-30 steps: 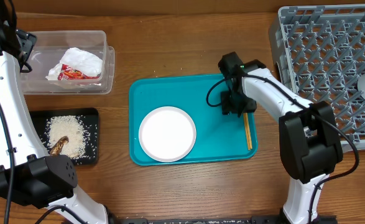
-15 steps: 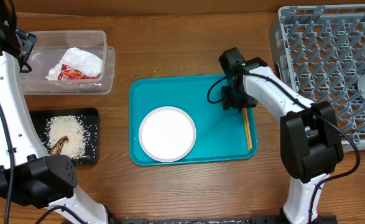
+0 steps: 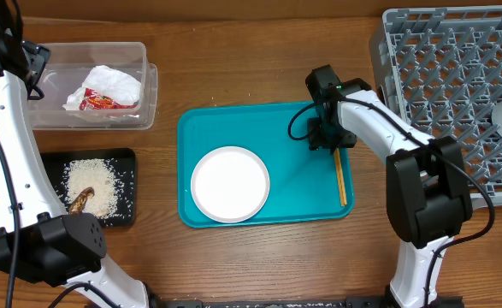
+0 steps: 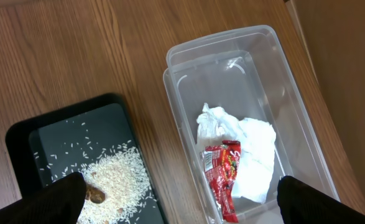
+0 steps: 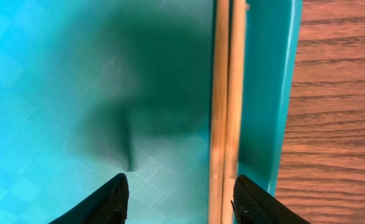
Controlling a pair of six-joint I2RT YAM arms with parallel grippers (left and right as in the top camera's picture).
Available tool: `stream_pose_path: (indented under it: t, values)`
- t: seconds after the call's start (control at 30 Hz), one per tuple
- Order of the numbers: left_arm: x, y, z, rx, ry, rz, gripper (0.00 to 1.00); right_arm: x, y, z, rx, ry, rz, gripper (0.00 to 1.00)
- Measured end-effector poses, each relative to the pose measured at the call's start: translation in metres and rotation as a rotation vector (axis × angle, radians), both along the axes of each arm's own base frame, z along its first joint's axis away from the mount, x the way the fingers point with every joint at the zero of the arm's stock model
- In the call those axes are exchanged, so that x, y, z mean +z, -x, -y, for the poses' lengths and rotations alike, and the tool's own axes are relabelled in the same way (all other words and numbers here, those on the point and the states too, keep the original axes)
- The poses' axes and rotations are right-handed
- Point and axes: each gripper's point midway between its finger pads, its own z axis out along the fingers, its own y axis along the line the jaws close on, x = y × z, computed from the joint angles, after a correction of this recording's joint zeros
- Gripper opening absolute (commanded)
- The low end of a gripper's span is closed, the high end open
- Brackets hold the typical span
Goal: Sort waste into correct bins and load items into the dishwasher
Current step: 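Lower the right gripper and close it around the chopsticks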
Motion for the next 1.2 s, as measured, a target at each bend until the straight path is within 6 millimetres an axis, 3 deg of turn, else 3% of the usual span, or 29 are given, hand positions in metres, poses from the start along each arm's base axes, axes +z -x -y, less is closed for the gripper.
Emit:
stream_pose_path:
  t: [1.2]
  values:
    - [0.000,0.000,0.000,0.000,0.000,0.000,1.00,-0.013,0.008,-0.006,0.002,-0.047,-0.005,0.51]
